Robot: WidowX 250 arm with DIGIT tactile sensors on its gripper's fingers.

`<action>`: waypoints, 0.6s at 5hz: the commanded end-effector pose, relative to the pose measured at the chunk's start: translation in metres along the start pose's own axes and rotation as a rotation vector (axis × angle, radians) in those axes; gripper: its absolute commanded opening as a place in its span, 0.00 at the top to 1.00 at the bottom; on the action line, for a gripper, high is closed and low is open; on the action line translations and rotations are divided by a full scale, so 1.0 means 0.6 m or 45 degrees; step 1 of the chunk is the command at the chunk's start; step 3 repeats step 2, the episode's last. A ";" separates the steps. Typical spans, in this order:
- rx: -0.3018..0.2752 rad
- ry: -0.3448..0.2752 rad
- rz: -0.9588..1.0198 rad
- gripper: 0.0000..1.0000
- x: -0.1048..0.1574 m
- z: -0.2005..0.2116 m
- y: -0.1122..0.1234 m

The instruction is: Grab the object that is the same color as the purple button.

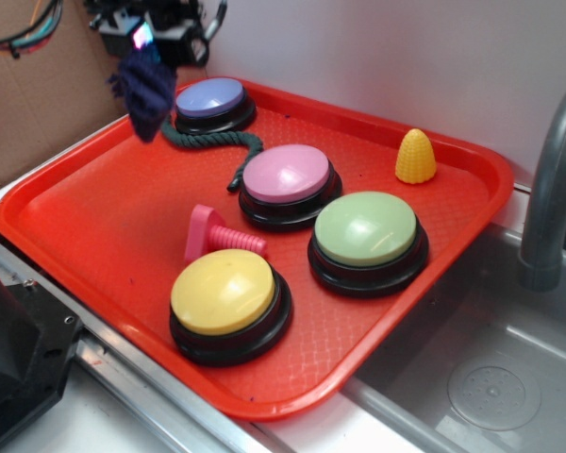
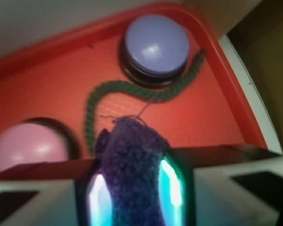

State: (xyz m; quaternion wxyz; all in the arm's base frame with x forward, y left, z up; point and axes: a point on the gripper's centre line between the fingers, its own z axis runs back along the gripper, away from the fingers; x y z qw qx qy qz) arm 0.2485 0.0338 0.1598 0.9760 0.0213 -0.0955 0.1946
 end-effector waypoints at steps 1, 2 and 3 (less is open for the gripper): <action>-0.093 -0.049 -0.066 1.00 0.016 0.076 -0.016; -0.081 -0.016 -0.076 1.00 0.020 0.055 -0.004; -0.081 -0.016 -0.076 1.00 0.020 0.055 -0.004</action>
